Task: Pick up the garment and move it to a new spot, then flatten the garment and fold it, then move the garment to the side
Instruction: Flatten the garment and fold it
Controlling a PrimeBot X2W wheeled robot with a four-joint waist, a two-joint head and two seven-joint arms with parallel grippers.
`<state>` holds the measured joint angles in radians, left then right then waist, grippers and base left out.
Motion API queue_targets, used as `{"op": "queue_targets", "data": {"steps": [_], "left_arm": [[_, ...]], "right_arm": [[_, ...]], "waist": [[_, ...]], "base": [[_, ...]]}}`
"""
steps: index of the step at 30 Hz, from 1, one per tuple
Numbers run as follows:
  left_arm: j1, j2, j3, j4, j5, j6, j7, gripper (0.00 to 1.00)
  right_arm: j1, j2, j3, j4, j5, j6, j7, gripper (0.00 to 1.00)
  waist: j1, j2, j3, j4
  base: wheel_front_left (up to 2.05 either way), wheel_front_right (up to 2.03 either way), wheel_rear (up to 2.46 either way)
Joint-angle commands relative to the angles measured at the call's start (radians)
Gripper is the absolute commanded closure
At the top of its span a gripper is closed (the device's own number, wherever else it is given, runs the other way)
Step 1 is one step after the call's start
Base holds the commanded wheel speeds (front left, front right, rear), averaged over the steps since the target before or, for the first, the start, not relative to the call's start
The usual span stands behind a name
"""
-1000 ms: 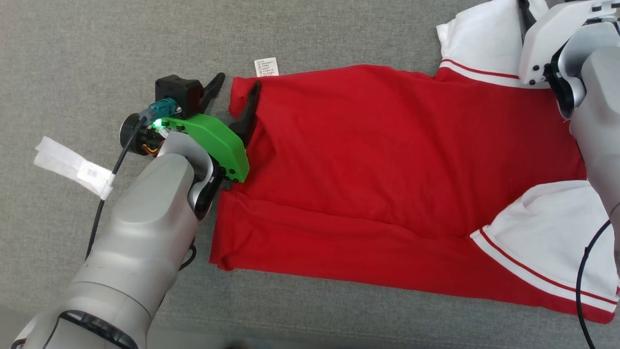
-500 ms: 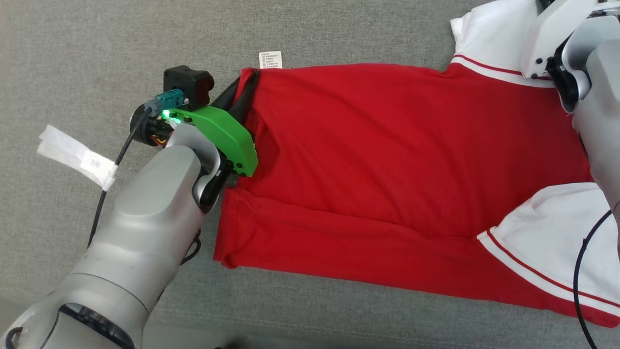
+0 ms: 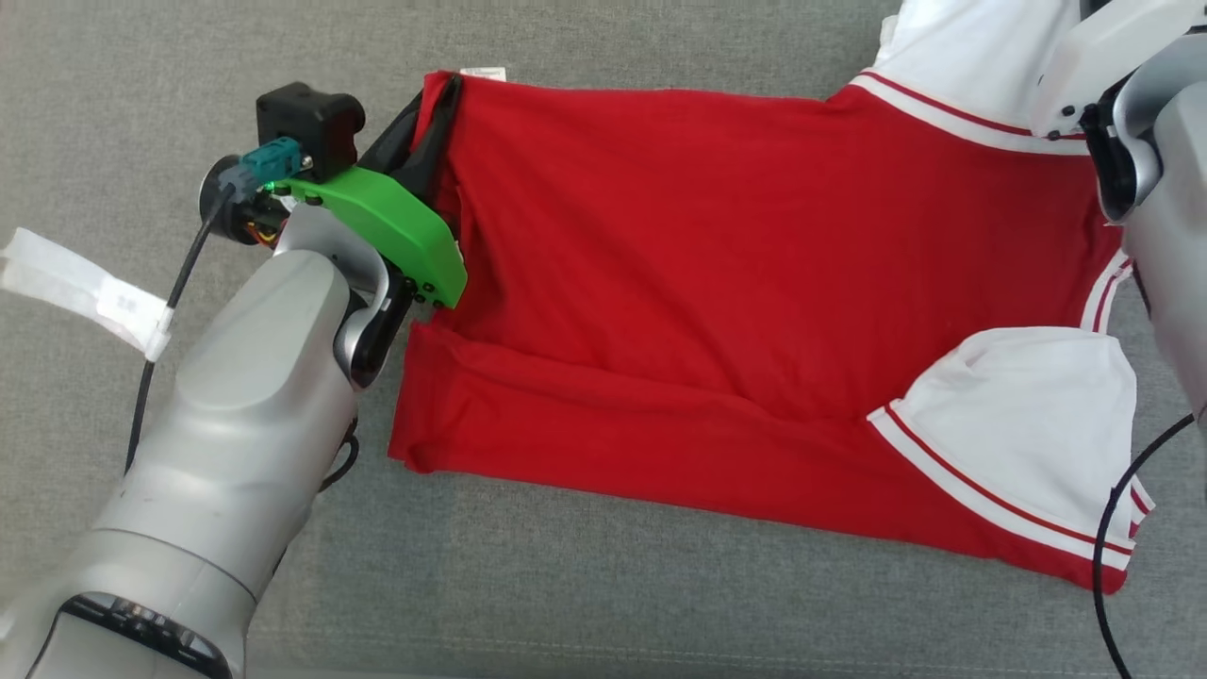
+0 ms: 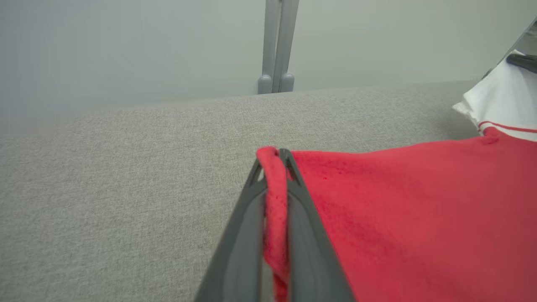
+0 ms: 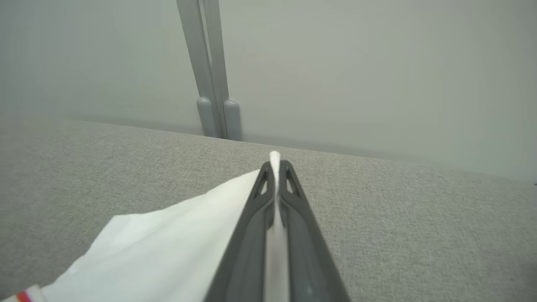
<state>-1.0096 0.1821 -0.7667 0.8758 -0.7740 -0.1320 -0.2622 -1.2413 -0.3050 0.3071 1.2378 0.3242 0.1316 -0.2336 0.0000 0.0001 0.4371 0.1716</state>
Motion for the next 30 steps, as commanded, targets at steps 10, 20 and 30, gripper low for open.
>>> {"op": "queue_targets", "data": {"steps": [10,20,30], "left_arm": [[0.152,0.038,0.080,-0.053,0.075,0.002,-0.003,1.00],[0.257,0.070,0.148,-0.082,0.118,0.002,-0.003,1.00],[0.356,0.075,0.215,-0.149,0.167,0.002,-0.003,1.00]], "right_arm": [[0.275,-0.009,0.016,-0.337,0.120,-0.002,-0.031,1.00],[0.665,-0.034,-0.071,-0.771,0.158,-0.001,-0.032,1.00],[0.973,0.028,-0.146,-1.051,0.156,-0.001,-0.018,1.00]], "waist": [[0.0000,-0.0001,-0.090,-0.074],[0.0000,-0.0001,-0.144,-0.123],[0.0000,-0.0001,-0.173,-0.128]], "base": [[0.00,0.00,0.00],[0.00,0.00,0.00],[0.00,0.00,0.00]]}}
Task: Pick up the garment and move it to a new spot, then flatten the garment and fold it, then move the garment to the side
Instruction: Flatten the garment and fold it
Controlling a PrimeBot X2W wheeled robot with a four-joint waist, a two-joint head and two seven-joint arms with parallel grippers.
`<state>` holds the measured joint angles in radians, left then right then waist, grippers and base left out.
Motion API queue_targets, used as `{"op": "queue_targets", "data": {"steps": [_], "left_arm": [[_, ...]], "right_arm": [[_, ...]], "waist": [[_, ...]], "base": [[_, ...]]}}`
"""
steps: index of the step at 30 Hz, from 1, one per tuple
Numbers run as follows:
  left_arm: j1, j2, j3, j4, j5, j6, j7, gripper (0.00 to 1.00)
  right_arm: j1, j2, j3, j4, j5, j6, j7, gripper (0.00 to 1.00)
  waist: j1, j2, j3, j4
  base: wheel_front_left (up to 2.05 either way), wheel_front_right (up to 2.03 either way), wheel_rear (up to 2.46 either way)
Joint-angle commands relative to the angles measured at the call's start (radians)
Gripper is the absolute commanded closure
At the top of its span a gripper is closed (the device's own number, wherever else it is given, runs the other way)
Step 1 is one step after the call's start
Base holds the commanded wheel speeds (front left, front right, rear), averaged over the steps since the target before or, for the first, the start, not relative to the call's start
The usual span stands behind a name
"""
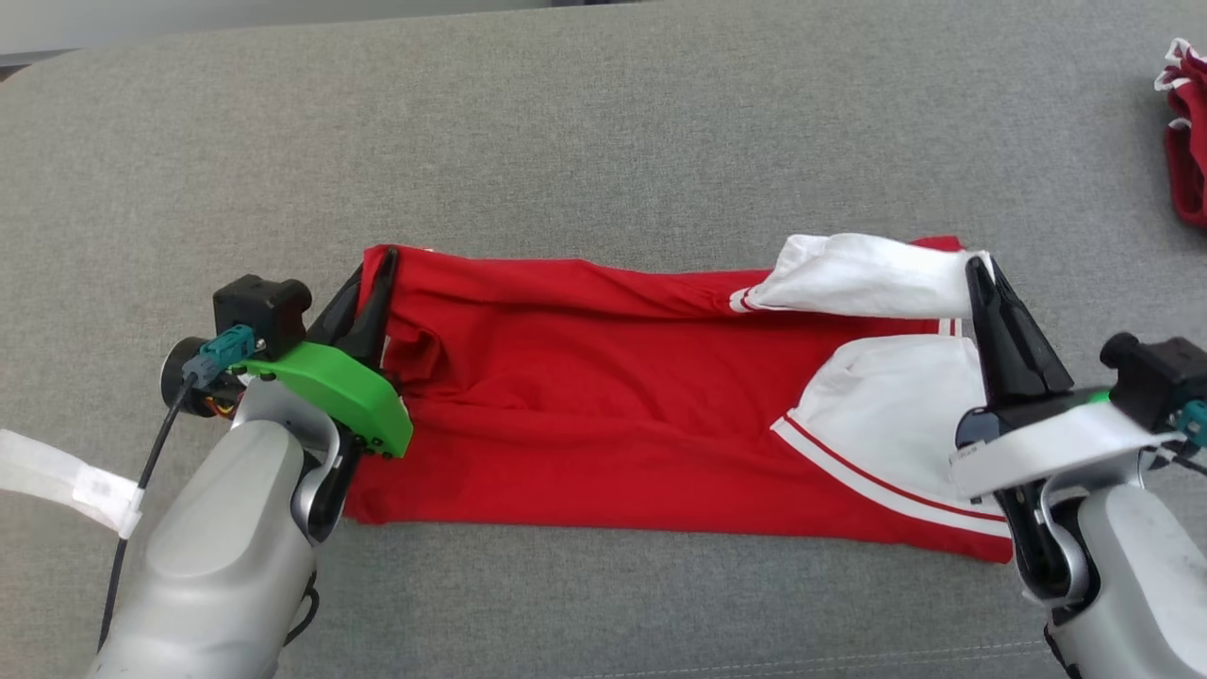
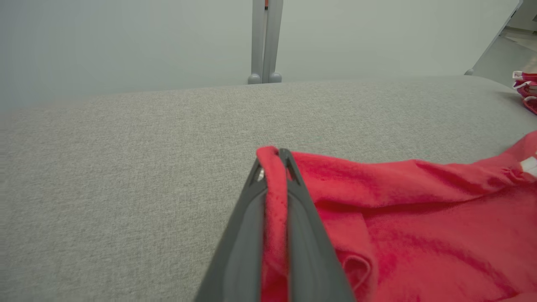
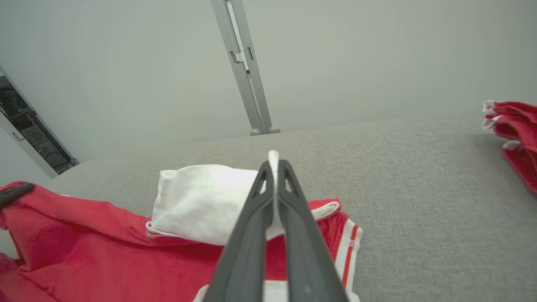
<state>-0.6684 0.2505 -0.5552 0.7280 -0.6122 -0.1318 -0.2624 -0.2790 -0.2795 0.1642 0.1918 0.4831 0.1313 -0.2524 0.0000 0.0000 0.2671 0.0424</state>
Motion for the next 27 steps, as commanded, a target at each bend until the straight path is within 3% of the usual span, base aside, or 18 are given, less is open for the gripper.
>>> {"op": "queue_targets", "data": {"steps": [1,6,11,12,13,14,27], "left_arm": [[0.028,0.006,0.011,-0.010,0.013,0.002,-0.003,1.00],[0.081,0.004,0.045,-0.041,0.038,0.002,-0.003,1.00],[0.128,-0.005,0.074,-0.070,0.057,0.002,-0.003,1.00],[0.142,-0.006,0.083,-0.080,0.063,0.002,-0.003,0.89],[0.153,-0.005,0.091,-0.087,0.069,0.002,-0.003,0.50],[0.166,-0.005,0.100,-0.095,0.079,0.003,-0.003,0.00],[0.369,-0.063,0.268,-0.268,0.156,0.022,-0.003,0.00]], "right_arm": [[0.040,0.011,-0.015,-0.030,-0.005,-0.001,0.005,1.00],[0.168,0.062,-0.065,-0.121,-0.016,-0.001,0.035,1.00],[0.227,0.091,-0.079,-0.128,-0.016,-0.001,0.063,1.00],[0.233,0.092,-0.079,-0.123,-0.017,-0.001,0.065,1.00],[0.235,0.095,-0.084,-0.119,-0.016,-0.001,0.063,0.75],[0.238,0.097,-0.086,-0.114,-0.013,-0.001,0.059,0.00],[0.236,0.077,-0.130,-0.063,0.017,-0.001,0.026,0.00]], "waist": [[0.0000,0.0000,-0.007,0.002],[0.0000,0.0000,-0.028,-0.001],[0.0000,0.0000,-0.042,-0.011],[0.0000,0.0000,-0.044,-0.011],[0.0000,0.0000,-0.047,-0.011],[0.0000,0.0000,-0.051,-0.010],[0.0000,0.0000,-0.109,0.018]], "base": [[0.00,0.00,0.00],[0.00,0.00,0.00],[0.00,0.00,0.00],[0.00,0.00,0.00],[0.00,0.00,0.00],[0.00,0.00,0.00],[0.00,0.00,0.00]]}}
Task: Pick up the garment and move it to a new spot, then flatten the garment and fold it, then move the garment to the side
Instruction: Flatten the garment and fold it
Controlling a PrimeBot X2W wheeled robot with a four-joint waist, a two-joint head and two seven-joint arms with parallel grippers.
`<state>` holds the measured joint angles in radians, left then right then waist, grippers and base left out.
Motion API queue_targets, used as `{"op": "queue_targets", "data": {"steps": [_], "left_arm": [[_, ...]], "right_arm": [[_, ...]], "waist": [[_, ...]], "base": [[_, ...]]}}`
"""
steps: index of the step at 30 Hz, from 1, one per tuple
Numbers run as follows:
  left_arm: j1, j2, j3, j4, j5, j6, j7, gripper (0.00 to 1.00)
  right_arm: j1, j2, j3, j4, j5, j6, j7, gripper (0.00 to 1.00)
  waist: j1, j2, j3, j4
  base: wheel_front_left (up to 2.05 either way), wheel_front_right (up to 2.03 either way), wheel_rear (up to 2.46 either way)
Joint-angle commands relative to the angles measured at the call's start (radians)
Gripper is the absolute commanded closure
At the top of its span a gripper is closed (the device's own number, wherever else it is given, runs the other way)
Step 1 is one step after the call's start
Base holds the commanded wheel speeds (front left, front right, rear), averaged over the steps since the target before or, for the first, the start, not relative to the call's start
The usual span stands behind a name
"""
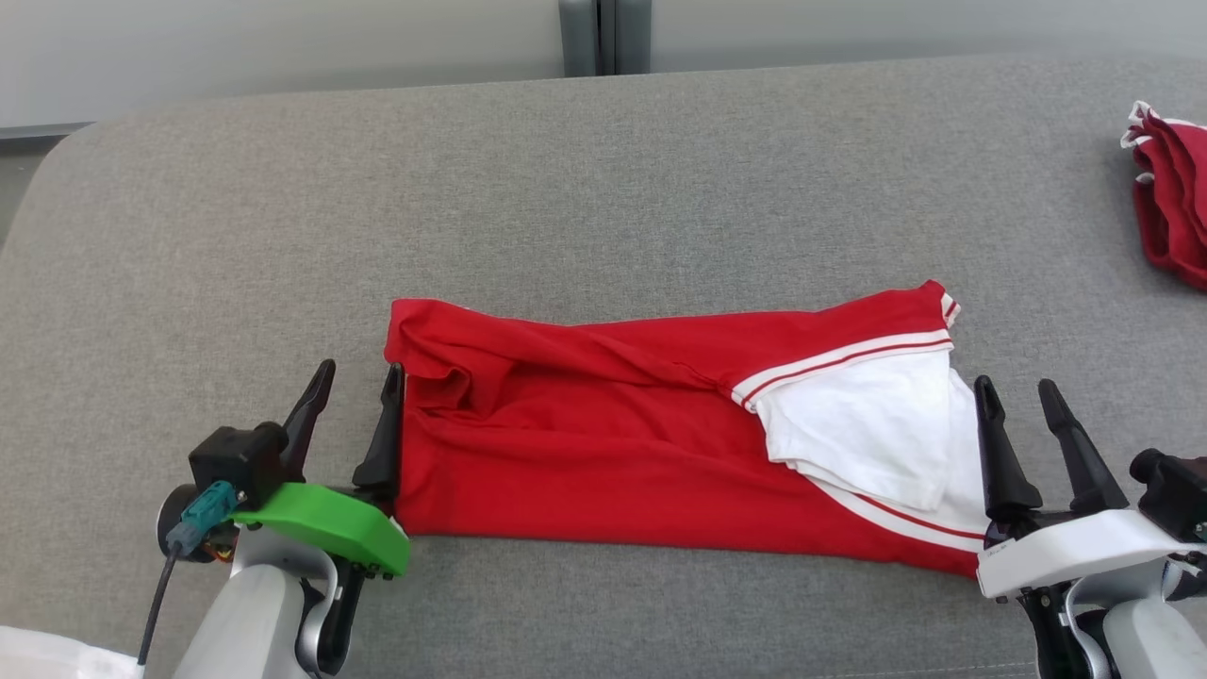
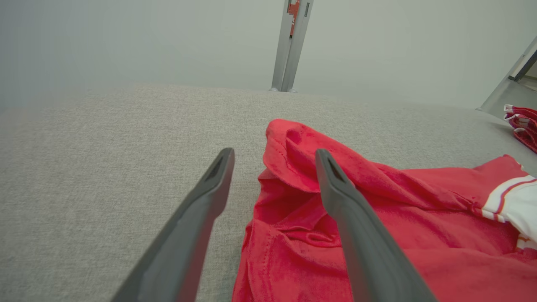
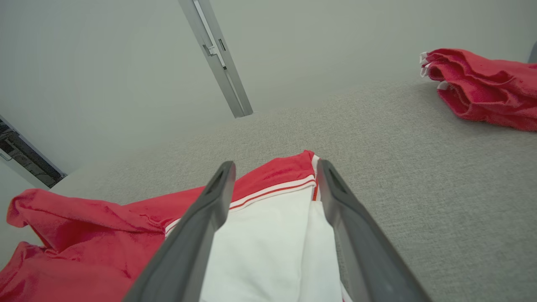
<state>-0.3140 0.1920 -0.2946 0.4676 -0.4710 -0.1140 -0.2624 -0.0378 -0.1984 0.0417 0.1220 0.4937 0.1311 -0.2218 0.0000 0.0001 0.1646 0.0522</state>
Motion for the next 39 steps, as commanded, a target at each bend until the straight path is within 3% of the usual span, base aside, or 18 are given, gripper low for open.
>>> {"op": "queue_targets", "data": {"steps": [1,16,27,28,30,35,39], "left_arm": [[0.027,-0.010,0.020,-0.019,0.021,0.005,-0.002,0.00],[0.165,-0.097,0.260,-0.213,0.173,0.003,-0.003,0.00],[0.199,-0.132,0.321,-0.244,0.235,-0.011,-0.003,0.00],[0.201,-0.133,0.323,-0.244,0.237,-0.013,-0.003,0.00],[0.204,-0.135,0.326,-0.242,0.241,-0.014,-0.003,0.00],[0.200,-0.139,0.319,-0.235,0.247,-0.016,-0.003,0.00],[0.211,-0.140,0.317,-0.229,0.250,-0.017,-0.003,0.00]], "right_arm": [[-0.011,-0.007,-0.015,0.019,0.003,-0.001,0.003,0.00],[-0.209,-0.008,-0.050,0.372,-0.101,-0.001,0.162,0.00],[-0.284,0.016,0.009,0.598,-0.046,0.000,0.225,0.00],[-0.287,0.022,0.021,0.611,-0.033,0.000,0.230,0.44],[-0.293,0.030,0.043,0.630,-0.010,0.000,0.242,1.00],[-0.311,0.010,0.067,0.655,0.036,0.000,0.216,1.00],[-0.321,-0.045,0.044,0.675,0.068,-0.002,0.171,1.00]], "waist": [[0.0000,-0.0001,-0.009,0.011],[0.0000,-0.0001,0.003,0.060],[0.0000,-0.0001,0.008,0.083],[0.0000,-0.0001,0.007,0.082],[0.0000,-0.0001,0.005,0.080],[0.0000,-0.0001,-0.002,0.074],[0.0000,-0.0001,-0.019,0.064]], "base": [[0.00,0.00,0.00],[0.00,0.00,0.00],[0.00,0.00,0.00],[0.00,0.00,0.00],[0.00,0.00,0.00],[0.00,0.00,0.00],[0.00,0.00,0.00]]}}
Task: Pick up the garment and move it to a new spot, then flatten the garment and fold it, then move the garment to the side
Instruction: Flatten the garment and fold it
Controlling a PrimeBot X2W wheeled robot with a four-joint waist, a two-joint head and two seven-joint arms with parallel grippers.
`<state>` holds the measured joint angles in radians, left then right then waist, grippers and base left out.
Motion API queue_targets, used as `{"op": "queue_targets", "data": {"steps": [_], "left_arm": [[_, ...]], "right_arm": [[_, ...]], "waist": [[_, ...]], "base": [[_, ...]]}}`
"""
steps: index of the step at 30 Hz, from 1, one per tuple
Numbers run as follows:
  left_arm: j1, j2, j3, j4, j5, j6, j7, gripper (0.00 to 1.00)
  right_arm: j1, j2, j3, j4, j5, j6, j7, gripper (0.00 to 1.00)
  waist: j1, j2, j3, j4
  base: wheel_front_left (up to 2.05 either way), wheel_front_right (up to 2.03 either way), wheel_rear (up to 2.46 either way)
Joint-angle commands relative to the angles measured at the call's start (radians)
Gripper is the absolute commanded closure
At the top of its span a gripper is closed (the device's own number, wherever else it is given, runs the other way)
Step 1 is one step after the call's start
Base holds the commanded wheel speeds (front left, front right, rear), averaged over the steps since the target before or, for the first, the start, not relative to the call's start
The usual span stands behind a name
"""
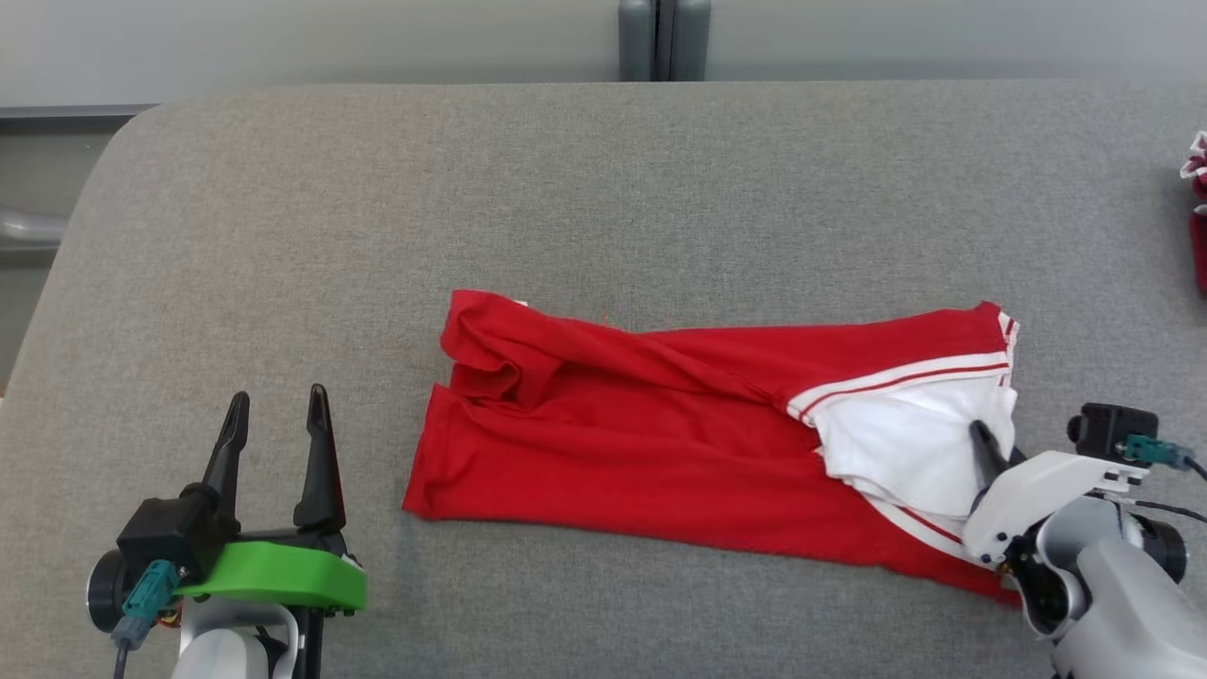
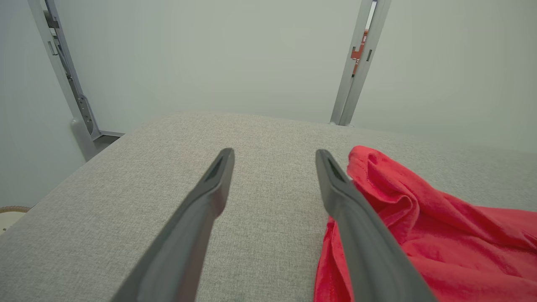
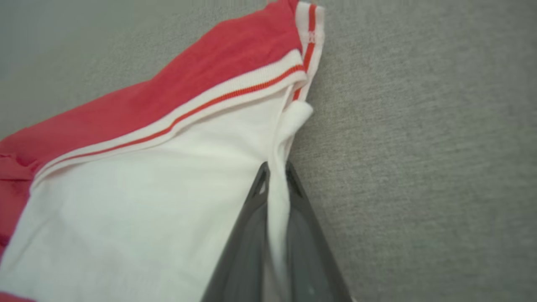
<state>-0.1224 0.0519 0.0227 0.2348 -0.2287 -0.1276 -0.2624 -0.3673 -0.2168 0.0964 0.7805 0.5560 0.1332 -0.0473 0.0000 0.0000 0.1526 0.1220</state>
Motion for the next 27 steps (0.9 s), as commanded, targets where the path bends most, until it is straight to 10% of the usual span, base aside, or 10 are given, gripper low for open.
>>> {"op": "queue_targets", "data": {"steps": [1,12,27], "left_arm": [[0.022,0.000,0.001,0.004,0.009,-0.004,-0.002,0.00],[0.049,0.000,-0.013,0.010,-0.003,-0.004,-0.003,0.00],[0.076,0.000,-0.030,0.026,-0.014,-0.004,-0.003,0.00]], "right_arm": [[0.008,-0.039,-0.018,0.021,0.011,-0.005,-0.013,1.00],[0.019,-0.163,-0.065,0.030,0.022,-0.003,-0.067,1.00],[0.041,-0.058,0.086,-0.305,0.070,-0.002,0.026,1.00]], "waist": [[0.0000,0.0000,-0.012,-0.009],[0.0000,0.0000,-0.052,-0.045],[0.0000,0.0000,-0.088,-0.087]], "base": [[0.00,0.00,0.00],[0.00,0.00,0.00],[0.00,0.00,0.00]]}}
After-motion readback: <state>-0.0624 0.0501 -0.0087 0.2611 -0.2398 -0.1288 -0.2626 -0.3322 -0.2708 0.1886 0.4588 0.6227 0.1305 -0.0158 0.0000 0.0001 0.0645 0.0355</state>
